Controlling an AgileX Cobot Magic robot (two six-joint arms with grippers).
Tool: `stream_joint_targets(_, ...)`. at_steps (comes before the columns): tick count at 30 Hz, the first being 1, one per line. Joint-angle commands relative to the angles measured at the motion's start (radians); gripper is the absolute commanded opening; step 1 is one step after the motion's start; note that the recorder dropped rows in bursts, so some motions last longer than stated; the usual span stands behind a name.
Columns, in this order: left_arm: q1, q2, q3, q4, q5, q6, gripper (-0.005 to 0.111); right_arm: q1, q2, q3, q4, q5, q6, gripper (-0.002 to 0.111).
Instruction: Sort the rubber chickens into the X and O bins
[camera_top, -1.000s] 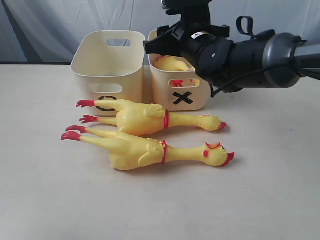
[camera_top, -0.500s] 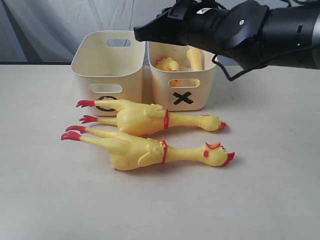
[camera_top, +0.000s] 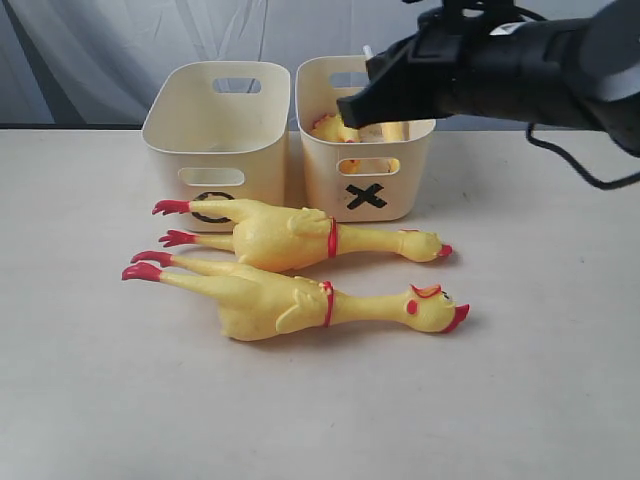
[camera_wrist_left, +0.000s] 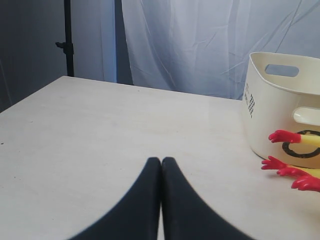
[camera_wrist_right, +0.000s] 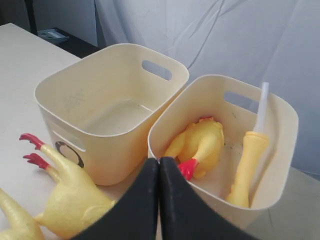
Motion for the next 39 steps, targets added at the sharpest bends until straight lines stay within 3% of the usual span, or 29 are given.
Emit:
stream_joint_targets(1,-0.003,-0.005,0.003,0.006,0.001,0.000,0.000,-0.034,-0.138,0.081,-0.057,0.063,-0.008,0.000)
stream_joint_targets(14,-0.003,-0.005,0.003,0.003,-0.024,0.000,0.000,-0.034,-0.566,0.369,-0.085,0.224,0.000,0.000)
stream_joint_targets(19,-0.003,-0.005,0.003,-0.071,-0.169,-0.006,0.000,-0.034,-0.724,0.464,-0.085,0.326,0.000,0.000)
stream_joint_targets(23,-0.003,-0.005,0.003,-0.106,-0.380,-0.013,0.000,-0.034,-0.869,0.517,-0.083,0.406,0.067,0.000)
stream_joint_targets(26,-0.003,-0.005,0.003,-0.207,-0.518,-0.208,0.000,-0.034,-0.969,0.530,-0.083,0.475,0.156,0.000)
stream_joint_targets(30,-0.003,-0.005,0.003,-0.200,-0.655,-0.269,0.000,-0.034,-1.084,0.529,-0.084,0.536,0.222,0.000)
stream_joint_targets(33,-0.003,-0.005,0.003,-0.115,-0.646,-0.465,0.000,-0.034,-1.149,0.529,-0.102,0.597,0.222,0.000)
stream_joint_targets(39,-0.003,0.008,-0.064,0.544,-0.708,-0.934,0.000,-0.034,-1.222,0.529,-0.147,0.654,0.237,0.000)
